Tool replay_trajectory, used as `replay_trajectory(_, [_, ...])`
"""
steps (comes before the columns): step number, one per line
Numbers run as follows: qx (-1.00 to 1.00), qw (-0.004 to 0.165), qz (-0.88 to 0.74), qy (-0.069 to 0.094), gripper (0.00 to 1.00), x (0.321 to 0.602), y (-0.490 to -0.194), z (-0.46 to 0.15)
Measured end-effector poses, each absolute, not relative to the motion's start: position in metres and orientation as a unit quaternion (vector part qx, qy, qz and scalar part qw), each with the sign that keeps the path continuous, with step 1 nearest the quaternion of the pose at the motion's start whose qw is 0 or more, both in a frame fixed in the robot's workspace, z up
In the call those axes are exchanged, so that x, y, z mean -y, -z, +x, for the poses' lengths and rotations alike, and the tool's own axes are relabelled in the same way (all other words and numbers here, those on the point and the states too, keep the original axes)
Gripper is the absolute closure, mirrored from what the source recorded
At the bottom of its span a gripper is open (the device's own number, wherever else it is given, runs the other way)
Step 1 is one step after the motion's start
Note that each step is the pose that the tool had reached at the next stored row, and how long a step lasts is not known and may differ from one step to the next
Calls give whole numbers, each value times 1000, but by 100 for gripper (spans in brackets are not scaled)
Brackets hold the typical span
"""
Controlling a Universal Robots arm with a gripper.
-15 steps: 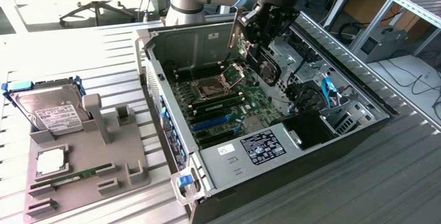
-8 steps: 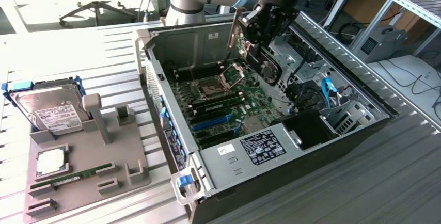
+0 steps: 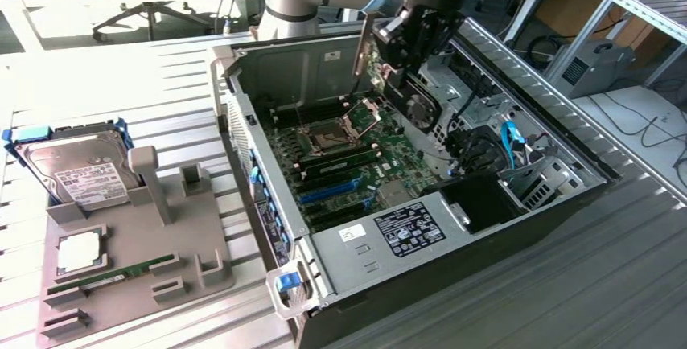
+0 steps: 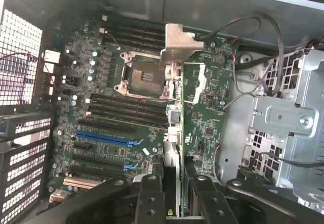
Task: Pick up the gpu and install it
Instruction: 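Insert the gpu into the slot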
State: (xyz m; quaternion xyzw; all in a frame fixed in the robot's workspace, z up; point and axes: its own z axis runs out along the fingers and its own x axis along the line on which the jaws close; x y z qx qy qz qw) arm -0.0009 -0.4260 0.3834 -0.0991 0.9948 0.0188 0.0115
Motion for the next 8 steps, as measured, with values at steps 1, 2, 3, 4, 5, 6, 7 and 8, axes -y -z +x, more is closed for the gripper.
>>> replay_trajectory(1, [-995,12,-102,-19,73,426,-383,-1])
replay_trajectory(2, [-994,11,-106,-19,73,426,-383,-1])
replay_trajectory(3, [-994,11,-109,-19,73,426,-383,-1])
replay_trajectory(4, [-993,11,-114,-19,73,426,-383,-1])
replay_trajectory(5, [-993,11,-118,-19,73,426,-383,-1])
replay_trajectory(6, [-992,11,-121,-19,73,426,-383,-1])
replay_trajectory(7, [-992,11,-124,-19,73,426,-383,-1])
replay_trajectory(8, [-991,11,-131,-19,73,426,-383,0])
